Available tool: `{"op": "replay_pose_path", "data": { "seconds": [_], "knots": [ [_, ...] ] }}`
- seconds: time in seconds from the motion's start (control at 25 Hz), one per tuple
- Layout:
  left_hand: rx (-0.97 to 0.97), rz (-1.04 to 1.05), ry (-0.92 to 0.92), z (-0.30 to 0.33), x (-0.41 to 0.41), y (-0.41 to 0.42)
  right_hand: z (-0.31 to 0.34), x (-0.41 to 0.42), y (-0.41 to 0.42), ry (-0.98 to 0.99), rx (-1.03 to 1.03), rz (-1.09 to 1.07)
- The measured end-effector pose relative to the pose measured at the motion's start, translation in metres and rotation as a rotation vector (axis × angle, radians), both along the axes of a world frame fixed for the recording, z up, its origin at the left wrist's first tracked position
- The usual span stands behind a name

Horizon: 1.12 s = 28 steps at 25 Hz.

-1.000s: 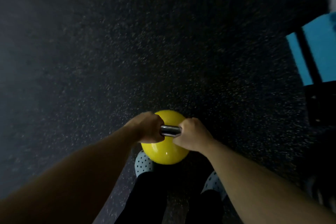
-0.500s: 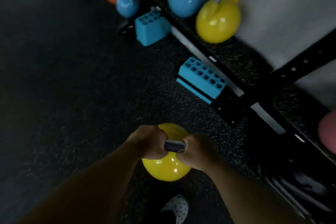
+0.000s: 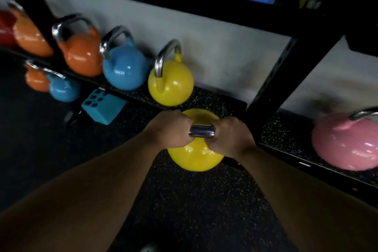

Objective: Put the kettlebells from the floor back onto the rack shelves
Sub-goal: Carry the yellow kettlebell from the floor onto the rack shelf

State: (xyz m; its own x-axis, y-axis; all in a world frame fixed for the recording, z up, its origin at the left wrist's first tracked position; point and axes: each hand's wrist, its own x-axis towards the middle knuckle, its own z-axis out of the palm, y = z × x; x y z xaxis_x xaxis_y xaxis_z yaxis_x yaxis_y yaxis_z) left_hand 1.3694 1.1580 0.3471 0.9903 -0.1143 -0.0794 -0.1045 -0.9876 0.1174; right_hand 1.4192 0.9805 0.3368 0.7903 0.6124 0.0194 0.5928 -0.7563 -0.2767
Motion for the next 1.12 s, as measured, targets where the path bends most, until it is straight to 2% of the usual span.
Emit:
{"op": "replay_pose_path", "data": {
  "seconds": [0.2,0.48,0.68,0.88,1.12],
  "knots": [
    [0.046,-0.131,-0.070,0.017,0.108,0.021,0.007,0.083,0.020,-0.031,0.073,-0.190],
    [-0.042,-0.184,-0.120,-0.021,0.199,0.009,-0.018,0.147,0.013,0.030,0.099,-0.371],
    [-0.110,-0.127,-0.101,-0.021,0.240,0.006,-0.020,0.187,0.014,0.114,0.157,-0.447],
    [-0.163,-0.103,-0.051,-0.023,0.278,-0.006,-0.030,0.223,0.009,0.102,0.180,-0.513],
    [-0.173,-0.106,-0.101,-0.033,0.289,-0.005,-0.031,0.230,0.008,0.083,0.196,-0.486]
  ]
}}
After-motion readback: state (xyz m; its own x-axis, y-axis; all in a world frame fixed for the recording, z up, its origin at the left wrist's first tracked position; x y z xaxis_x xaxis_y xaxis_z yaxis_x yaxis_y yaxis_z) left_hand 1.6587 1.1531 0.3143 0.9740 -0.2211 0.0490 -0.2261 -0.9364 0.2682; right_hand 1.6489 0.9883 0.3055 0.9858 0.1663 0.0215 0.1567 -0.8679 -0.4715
